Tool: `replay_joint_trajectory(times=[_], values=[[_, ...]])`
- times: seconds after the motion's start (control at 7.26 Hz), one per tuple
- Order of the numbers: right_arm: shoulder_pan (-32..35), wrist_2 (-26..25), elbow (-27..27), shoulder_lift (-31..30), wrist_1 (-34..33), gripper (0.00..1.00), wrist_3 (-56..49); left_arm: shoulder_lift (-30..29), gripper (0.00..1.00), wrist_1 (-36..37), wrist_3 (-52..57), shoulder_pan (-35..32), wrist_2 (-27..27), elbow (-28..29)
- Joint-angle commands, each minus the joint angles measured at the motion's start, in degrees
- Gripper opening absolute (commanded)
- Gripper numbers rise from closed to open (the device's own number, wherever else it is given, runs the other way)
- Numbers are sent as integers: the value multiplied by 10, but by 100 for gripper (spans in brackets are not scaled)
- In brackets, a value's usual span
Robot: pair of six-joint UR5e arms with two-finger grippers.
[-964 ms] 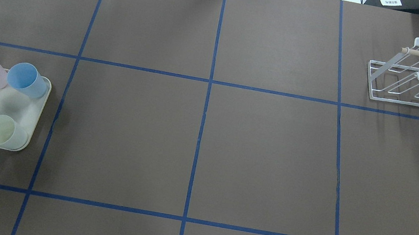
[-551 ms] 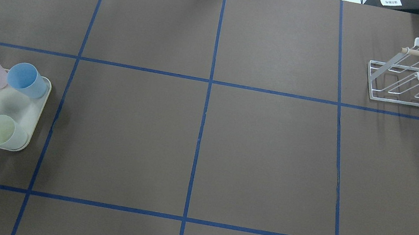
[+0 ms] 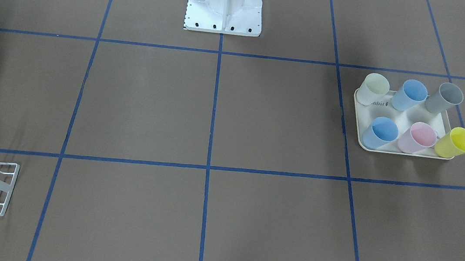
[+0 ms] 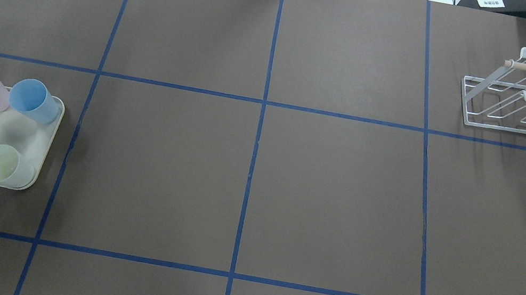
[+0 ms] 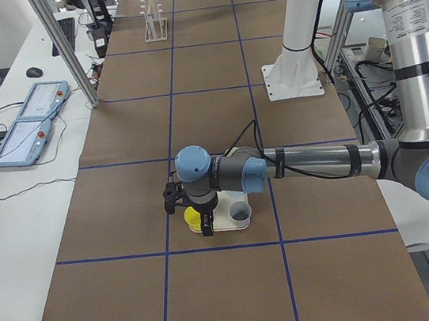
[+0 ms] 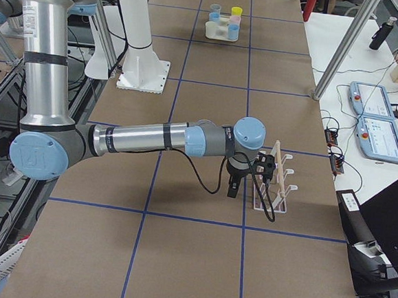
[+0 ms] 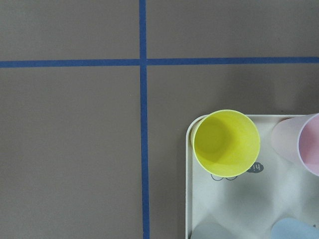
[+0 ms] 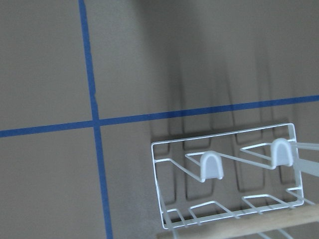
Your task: Transfer IKEA cup to right arm and place on rack
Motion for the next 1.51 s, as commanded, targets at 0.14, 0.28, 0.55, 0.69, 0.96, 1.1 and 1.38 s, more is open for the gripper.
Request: replay_joint_trajectory(times=[0.14, 0.28, 0.55, 0.69, 0.96, 1.1, 1.38], values=[[-17, 15, -2, -12, 50, 100, 3, -11, 100, -94, -72, 37, 2, 67], [-20, 16, -4, -12, 50, 100, 3, -26, 100, -113, -74, 37, 1, 96], [-26, 16, -2, -12, 50, 100, 3, -76, 100, -113, -109, 37, 3, 140], [-29, 16, -4, -12, 50, 100, 3, -81, 100, -115, -109, 40, 21, 146], [-37, 14, -4, -11, 50, 99, 3, -82, 100, -123, -109, 55, 22, 159], [-39, 14, -5, -10, 50, 99, 3, -82, 100, -133, -111, 61, 22, 164], [-42, 14, -6, -10, 50, 100, 3, -82, 97, -147, -111, 74, 22, 172]])
